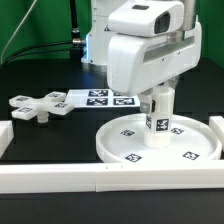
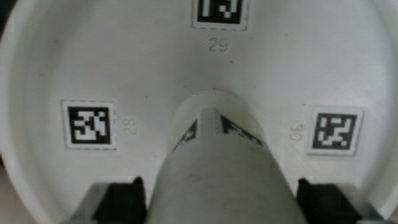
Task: Assemble round table
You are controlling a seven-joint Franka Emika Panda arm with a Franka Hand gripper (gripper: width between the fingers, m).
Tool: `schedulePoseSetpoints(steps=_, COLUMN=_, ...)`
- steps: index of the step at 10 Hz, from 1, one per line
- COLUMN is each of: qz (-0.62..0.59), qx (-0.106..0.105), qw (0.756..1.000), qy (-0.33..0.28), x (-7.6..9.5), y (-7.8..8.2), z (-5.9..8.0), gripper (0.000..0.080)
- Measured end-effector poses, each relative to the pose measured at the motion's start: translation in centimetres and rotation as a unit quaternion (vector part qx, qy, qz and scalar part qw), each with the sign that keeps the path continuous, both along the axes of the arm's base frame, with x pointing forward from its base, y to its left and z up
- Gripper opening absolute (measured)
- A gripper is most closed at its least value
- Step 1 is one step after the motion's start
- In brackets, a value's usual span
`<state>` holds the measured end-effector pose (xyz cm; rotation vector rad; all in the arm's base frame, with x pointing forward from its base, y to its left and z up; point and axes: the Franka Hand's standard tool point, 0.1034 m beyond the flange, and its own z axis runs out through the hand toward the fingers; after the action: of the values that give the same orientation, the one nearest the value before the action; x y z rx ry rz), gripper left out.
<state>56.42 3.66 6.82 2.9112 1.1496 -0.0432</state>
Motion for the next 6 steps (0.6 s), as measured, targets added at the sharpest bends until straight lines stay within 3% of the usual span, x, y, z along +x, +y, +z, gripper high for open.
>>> schedulePoseSetpoints(steps=3, qz=-0.118, qx=0.003, qw=0.993, qy=-0.002, x=-0.15, y=0.06, z=-0.03, gripper=0.0409)
schedulePoseSetpoints(steps=6, qz=-0.291, qx=0.006, qw=0.957, qy=-0.003, x=-0.37, y=0.20, z=-0.11, gripper=0.0409)
